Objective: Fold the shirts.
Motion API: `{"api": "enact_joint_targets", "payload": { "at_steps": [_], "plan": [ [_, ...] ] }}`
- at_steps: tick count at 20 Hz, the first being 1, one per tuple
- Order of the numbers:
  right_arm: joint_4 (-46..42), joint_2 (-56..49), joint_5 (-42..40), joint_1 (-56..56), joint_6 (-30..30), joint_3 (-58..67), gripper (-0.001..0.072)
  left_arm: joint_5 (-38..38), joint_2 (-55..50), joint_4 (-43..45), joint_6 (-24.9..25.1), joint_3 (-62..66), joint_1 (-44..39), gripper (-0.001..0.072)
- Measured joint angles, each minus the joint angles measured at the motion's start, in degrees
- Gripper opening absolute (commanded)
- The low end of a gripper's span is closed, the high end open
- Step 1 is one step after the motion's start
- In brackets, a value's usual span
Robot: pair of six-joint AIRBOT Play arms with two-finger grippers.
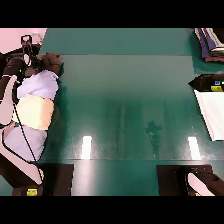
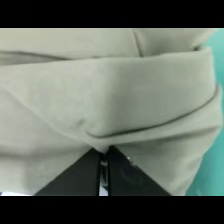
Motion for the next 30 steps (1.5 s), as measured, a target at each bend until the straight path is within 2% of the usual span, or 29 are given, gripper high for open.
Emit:
{"api": "enact_joint_targets", "payload": {
  "at_steps": [5, 9, 12, 16, 20, 21, 22, 23, 25, 27, 30],
  "plan": [
    [0.52, 0.52, -2.75, 0.0, 0.0, 0.07, 0.0015, -7.76, 3.17, -1.73, -0.04, 11.37, -0.15, 0.0027],
    [3.13, 3.06, -11.06, 0.0, 0.02, 0.13, 0.0015, -11.37, 15.23, -3.32, 3.13, 16.39, -2.99, 0.0027],
    [4.79, 4.98, -15.52, 0.04, 0.02, 1.7, 0.0015, -16.96, 25.81, -3.85, 5.64, 17.55, -6.95, 0.0027],
    [5.55, 4.02, -13.9, 0.04, 0.0, 9.05, 0.0015, -26.1, 35.87, -4.22, 7.78, 17.73, -16.92, 0.0027],
    [5.79, 1.03, -9.01, 0.04, -0.04, 17.51, 0.0015, -32.41, 38.82, -4.28, 7.56, 11.85, -31.52, 0.0029],
    [5.79, 0.31, -7.69, 0.04, -0.04, 19.34, 0.0014, -33.0, 39.12, -4.55, 7.43, 8.98, -35.21, 0.0065],
    [5.84, -0.35, -6.21, 0.04, -0.04, 21.22, 0.0015, -33.0, 39.3, -5.22, 7.34, 5.29, -38.97, 0.0335],
    [5.9, -0.85, -4.87, 0.04, -0.07, 22.69, 0.0015, -32.26, 39.47, -6.36, 7.26, 1.66, -42.1, 0.0549],
    [5.9, -1.42, -2.43, 0.04, -0.07, 24.98, 0.0015, -29.99, 39.65, -8.7, 7.28, -5.38, -46.88, 0.0551],
    [5.95, -1.25, -0.7, 0.04, -0.07, 26.25, 0.0015, -29.0, 40.02, -7.06, 6.93, -9.03, -47.78, 0.0551],
    [5.88, -0.15, 0.52, 0.04, -0.09, 27.08, 0.0014, -30.75, 41.33, -3.17, 4.39, -11.98, -42.05, 0.055]
  ]
}}
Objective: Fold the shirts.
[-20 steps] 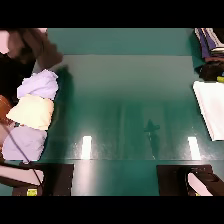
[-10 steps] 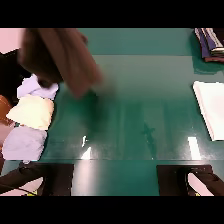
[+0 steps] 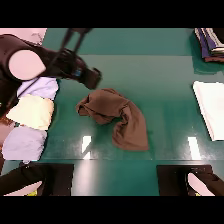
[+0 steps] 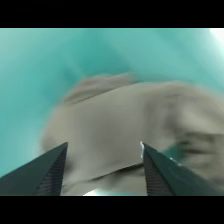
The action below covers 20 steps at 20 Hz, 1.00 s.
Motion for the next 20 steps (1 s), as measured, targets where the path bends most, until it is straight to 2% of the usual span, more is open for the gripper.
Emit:
{"api": "enact_joint_targets", "payload": {
  "at_steps": [4, 8, 11, 16, 17, 18, 19, 20],
  "plan": [
    [-0.26, 0.96, 0.61, 0.0, 0.0, 0.37, 0.0015, -2.12, 0.81, -2.71, -1.01, -7.96, 13.7, 0.0551],
    [-0.07, 0.44, 1.29, 0.0, 0.0, 0.46, 0.0015, 4.2, 0.68, -15.56, 2.86, -23.74, 22.88, 0.0551],
    [0.07, -0.96, 2.95, 0.39, 0.02, 0.46, 0.0015, 11.65, -1.38, -22.69, 4.68, -32.87, 25.59, 0.0553],
    [0.15, -3.45, 4.76, 3.72, 0.02, 0.46, 0.0015, 18.53, -6.86, -29.27, 5.6, -37.7, 26.93, 0.0551],
    [0.15, -3.93, 5.01, 4.33, 0.02, 0.46, 0.0015, 19.1, -7.76, -29.99, 5.68, -38.03, 27.02, 0.0521],
    [0.09, -4.33, 5.18, 4.68, 0.02, 0.46, 0.0015, 19.58, -8.52, -30.8, 5.7, -38.29, 27.08, 0.0283],
    [0.13, -4.66, 5.31, 4.92, 0.02, 0.46, 0.0015, 19.93, -9.05, -31.32, 5.81, -38.45, 27.15, 0.0091],
    [0.13, -4.92, 5.68, 5.11, 0.02, 0.46, 0.0015, 20.2, -9.44, -31.65, 5.86, -38.45, 27.21, 0.0028]
  ]
}}
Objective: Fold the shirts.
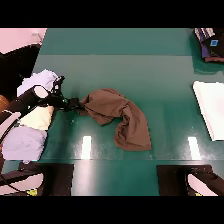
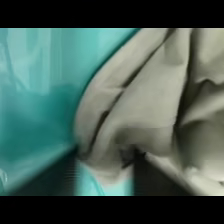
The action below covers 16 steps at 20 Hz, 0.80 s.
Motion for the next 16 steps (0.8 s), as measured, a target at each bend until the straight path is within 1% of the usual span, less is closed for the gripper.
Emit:
{"api": "enact_joint_targets", "payload": {
  "at_steps": [3, 6, 7, 8, 9, 11, 12, 14, 16],
  "plan": [
    [-0.02, 0.13, 1.86, -0.87, 0.02, -1.51, 0.0015, -0.46, -0.63, -0.52, 0.02, 2.27, 0.0, 0.0028],
    [-0.28, 2.97, 4.61, -3.87, 1.55, -9.79, 0.0022, -2.54, -0.87, -0.35, 0.02, 8.0, 0.0, 0.0028],
    [-0.46, 4.33, 5.29, -5.01, 2.1, -14.16, 0.015, -3.32, -0.87, -0.07, 0.04, 10.38, 0.0, 0.0028],
    [-0.48, 5.84, 5.86, -6.1, 2.69, -19.26, 0.0426, -3.85, -0.9, 0.02, 0.07, 12.5, 0.02, 0.0028],
    [-0.42, 7.32, 6.19, -7.06, 2.93, -25.38, 0.0499, -4.48, -0.94, 0.26, 0.22, 14.49, 0.0, 0.0029],
    [0.55, 9.4, 6.38, -8.28, 3.41, -38.14, 0.0497, -4.94, -0.94, 0.39, 0.61, 17.29, 0.02, 0.0028],
    [2.12, 10.05, 5.75, -8.33, 3.56, -44.39, 0.0483, -5.22, -0.98, 0.52, 0.74, 18.18, 0.0, 0.0029],
    [6.91, 10.75, 2.16, -7.13, 3.32, -56.26, 0.0483, -5.29, -0.98, 0.76, 1.01, 19.23, 0.0, 0.0028],
    [12.17, 10.34, -3.06, -3.74, 2.71, -65.37, 0.048, -5.44, -0.98, 1.05, 1.09, 19.8, 0.0, 0.0028]
  ]
}}
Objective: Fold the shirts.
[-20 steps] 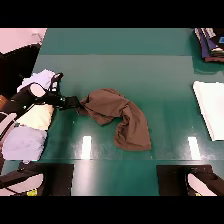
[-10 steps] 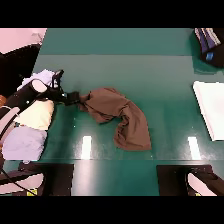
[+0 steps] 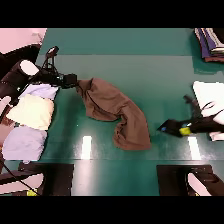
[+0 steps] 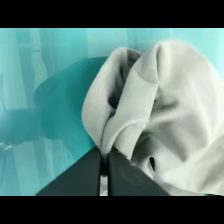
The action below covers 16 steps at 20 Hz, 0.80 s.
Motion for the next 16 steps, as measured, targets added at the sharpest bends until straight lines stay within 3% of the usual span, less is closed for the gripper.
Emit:
{"api": "enact_joint_targets", "payload": {
  "at_steps": [3, 6, 7, 11, 16],
  "plan": [
    [4.9, -3.41, -6.95, 6.75, -0.48, -6.36, 0.0419, -0.17, 0.0, 0.33, 0.09, 0.42, 0.0, 0.0028],
    [6.93, -8.96, -12.52, 13.03, -0.87, -6.36, 0.0056, -0.35, 0.0, 0.44, 0.15, 0.55, 0.0, 0.0028],
    [6.99, -10.73, -13.53, 14.43, -0.96, -5.31, 0.0015, -0.55, 0.0, 0.66, 0.17, 0.59, 0.0, 0.0028],
    [4.09, -14.58, -14.58, 15.67, -1.2, 2.16, 0.0014, -1.07, 1.99, 3.69, 0.15, 2.75, 0.04, 0.0028],
    [-3.52, -6.82, -8.13, 5.84, -1.2, 19.23, 0.0014, -1.81, 11.17, 10.29, 0.17, 14.36, 0.68, 0.0028]
  ]
}}
